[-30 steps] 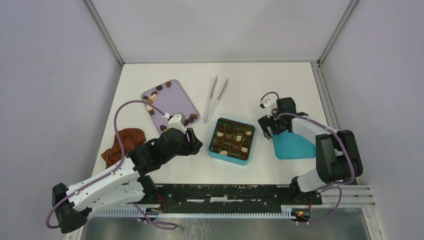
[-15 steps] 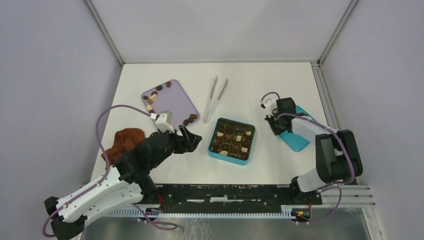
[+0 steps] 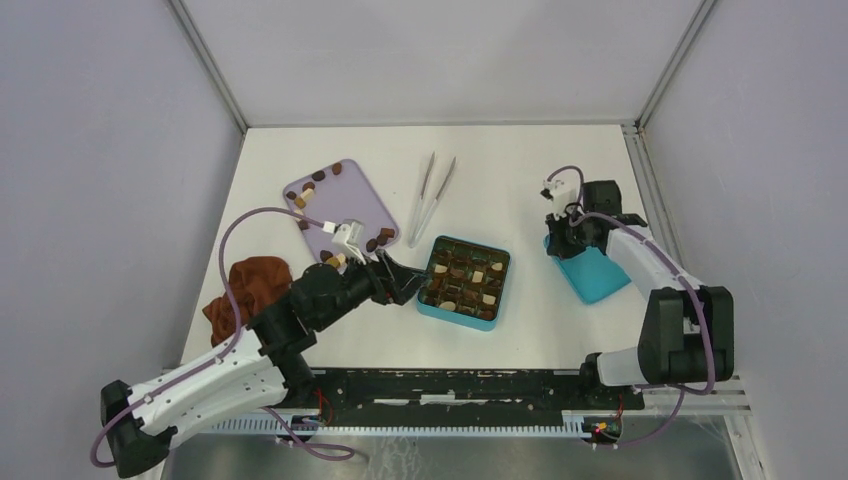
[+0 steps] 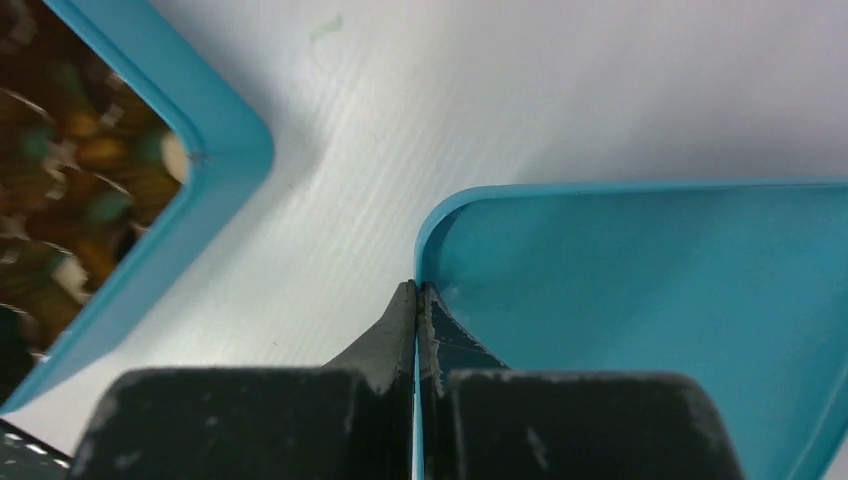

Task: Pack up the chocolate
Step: Pick up the box lid from the center of the board.

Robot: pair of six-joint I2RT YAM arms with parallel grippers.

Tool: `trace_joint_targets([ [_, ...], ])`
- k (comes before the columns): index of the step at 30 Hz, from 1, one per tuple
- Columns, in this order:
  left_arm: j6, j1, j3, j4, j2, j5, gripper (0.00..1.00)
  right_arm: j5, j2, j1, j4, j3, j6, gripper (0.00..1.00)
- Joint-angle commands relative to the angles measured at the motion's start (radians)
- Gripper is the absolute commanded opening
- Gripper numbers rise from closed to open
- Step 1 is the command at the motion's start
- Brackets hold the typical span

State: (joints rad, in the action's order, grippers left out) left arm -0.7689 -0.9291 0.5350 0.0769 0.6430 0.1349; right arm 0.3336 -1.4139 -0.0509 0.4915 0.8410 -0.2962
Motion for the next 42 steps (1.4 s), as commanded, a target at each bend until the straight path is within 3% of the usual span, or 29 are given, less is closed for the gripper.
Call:
trace_joint_targets([
  [1, 0.048, -0.003, -0.024, -0.281, 0.083, -0.058, 0.89, 0.199, 0.068, 0.022, 0.021, 0.113, 0.063, 0.00],
  [8, 0.029, -0.049, 0.021, -0.460, 0.299, 0.018, 0.89, 0.382, 0.057, 0.038, -0.009, 0.222, 0.218, 0.00],
  [14, 0.061, -0.110, 0.184, -0.513, 0.551, 0.086, 0.91, 0.497, 0.053, 0.045, -0.106, 0.290, 0.382, 0.00],
  [22, 0.063, -0.158, 0.443, -0.486, 0.863, 0.217, 0.91, 0.577, 0.077, 0.045, -0.306, 0.276, 0.596, 0.00],
  [30, 0.057, -0.159, 0.668, -0.416, 1.072, 0.248, 0.86, 0.620, 0.075, 0.045, -0.362, 0.264, 0.661, 0.00],
  [38, 0.017, -0.159, 0.922, -0.172, 1.235, 0.350, 0.61, 0.612, 0.097, 0.045, -0.368, 0.257, 0.668, 0.00],
  [40, 0.009, -0.158, 0.979, -0.101, 1.268, 0.382, 0.51, 0.608, 0.101, 0.045, -0.372, 0.256, 0.674, 0.00],
  [42, 0.020, -0.158, 1.016, -0.064, 1.289, 0.397, 0.32, 0.608, 0.102, 0.045, -0.378, 0.255, 0.684, 0.00],
])
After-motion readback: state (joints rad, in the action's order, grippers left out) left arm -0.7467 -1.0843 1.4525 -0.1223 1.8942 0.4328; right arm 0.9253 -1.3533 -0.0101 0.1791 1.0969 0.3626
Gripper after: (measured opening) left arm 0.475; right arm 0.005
